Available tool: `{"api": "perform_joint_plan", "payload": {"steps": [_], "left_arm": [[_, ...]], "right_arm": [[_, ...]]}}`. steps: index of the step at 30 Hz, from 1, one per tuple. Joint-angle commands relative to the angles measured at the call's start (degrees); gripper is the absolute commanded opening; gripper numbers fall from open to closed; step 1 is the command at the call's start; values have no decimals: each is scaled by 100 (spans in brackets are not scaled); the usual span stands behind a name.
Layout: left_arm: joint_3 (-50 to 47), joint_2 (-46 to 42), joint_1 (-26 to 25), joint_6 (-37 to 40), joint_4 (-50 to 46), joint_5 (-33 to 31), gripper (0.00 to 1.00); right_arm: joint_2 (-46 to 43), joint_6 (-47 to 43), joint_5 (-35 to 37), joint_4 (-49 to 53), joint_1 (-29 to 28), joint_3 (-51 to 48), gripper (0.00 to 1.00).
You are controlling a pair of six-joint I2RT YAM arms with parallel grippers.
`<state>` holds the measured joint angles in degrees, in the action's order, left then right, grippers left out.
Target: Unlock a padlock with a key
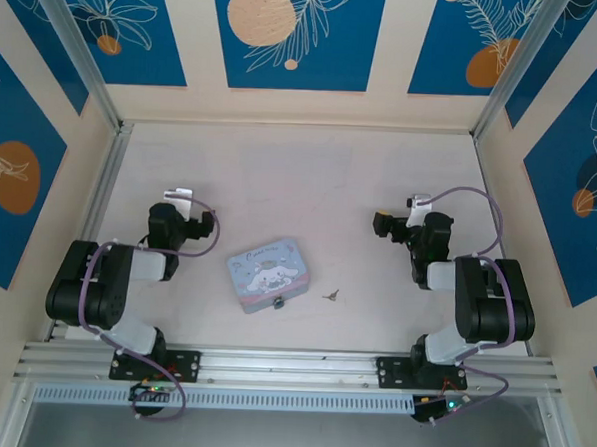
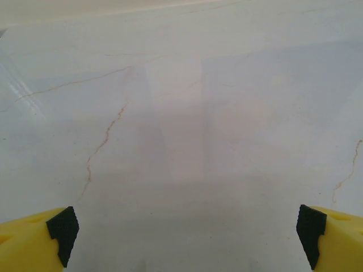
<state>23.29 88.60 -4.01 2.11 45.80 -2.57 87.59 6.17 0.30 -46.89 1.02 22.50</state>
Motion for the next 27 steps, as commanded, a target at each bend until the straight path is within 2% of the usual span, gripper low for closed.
{"api": "perform_joint_plan", "payload": {"steps": [1,10,13,20,22,24,27], "left_arm": [[17,-71,19,88,69,143,100],[34,-59,28,71,58,150,100],[70,-52,50,62,8,178,100],[17,-115,31,71,62,83,100],[213,-321,6,5,-460,-155,100],[620,-601,-2,-130,-1455,-464,100],[971,-890,1,-254,-2406,-288,100]], "right_arm": [[-40,-165,-296,-48,35,68,99],[-40,-164,-293,-56,30,68,99],[-36,-52,29,110,26,154,99],[-38,-35,21,63,30,130,99],[-208,41,270,262,4,176,99],[-554,106,431,968,19,410,99],[-934,293,710,2194,6,956,99]]}}
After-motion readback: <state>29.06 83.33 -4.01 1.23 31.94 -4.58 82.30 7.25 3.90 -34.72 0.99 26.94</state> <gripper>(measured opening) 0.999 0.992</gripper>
